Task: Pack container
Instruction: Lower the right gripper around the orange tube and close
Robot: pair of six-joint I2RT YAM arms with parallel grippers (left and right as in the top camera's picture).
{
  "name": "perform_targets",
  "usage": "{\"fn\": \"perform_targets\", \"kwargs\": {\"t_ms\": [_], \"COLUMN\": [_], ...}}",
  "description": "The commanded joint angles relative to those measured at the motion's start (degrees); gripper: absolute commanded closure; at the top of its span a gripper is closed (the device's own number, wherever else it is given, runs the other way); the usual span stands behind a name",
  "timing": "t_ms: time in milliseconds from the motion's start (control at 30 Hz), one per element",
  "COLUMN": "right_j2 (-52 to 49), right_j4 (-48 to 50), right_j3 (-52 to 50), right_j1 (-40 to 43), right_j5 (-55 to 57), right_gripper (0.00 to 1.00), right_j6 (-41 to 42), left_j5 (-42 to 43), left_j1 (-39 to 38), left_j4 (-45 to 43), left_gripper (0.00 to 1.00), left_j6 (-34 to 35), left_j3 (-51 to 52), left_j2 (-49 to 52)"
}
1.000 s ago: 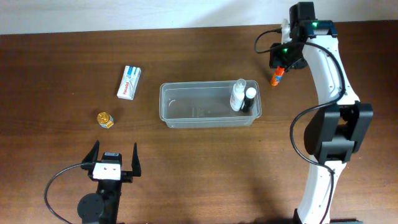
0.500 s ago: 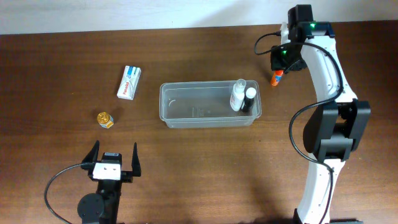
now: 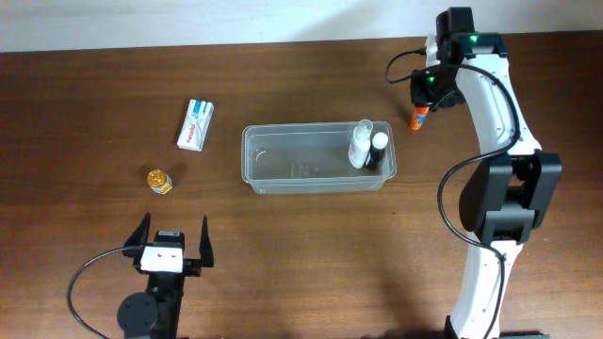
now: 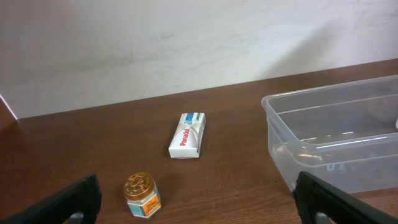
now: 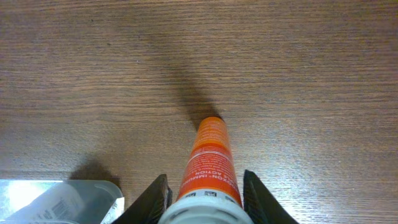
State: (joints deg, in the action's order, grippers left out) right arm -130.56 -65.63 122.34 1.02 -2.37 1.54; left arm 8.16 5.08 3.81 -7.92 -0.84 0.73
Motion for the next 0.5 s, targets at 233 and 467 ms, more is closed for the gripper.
{"fn": "perform_targets", "kwargs": {"t_ms": [233, 467], "right_j2": [-0.3, 1.6], "right_j4": [-0.6, -1.6], "right_j3": [0.2, 1.0], "right_j1": [-0.2, -0.2], "right_j5": [0.9, 0.9], "right_gripper": [0.73, 0.77], "right_j6": [0.4, 0.4], "left_j5": [-0.3, -0.3], "left_j1": [0.4, 0.4], "left_j4": [0.1, 0.1], "left_gripper": [0.01, 0.01], "left_j6": [-0.9, -0.9], "left_j3": [0.3, 0.3], "left_j2": [-0.4, -0.4]}}
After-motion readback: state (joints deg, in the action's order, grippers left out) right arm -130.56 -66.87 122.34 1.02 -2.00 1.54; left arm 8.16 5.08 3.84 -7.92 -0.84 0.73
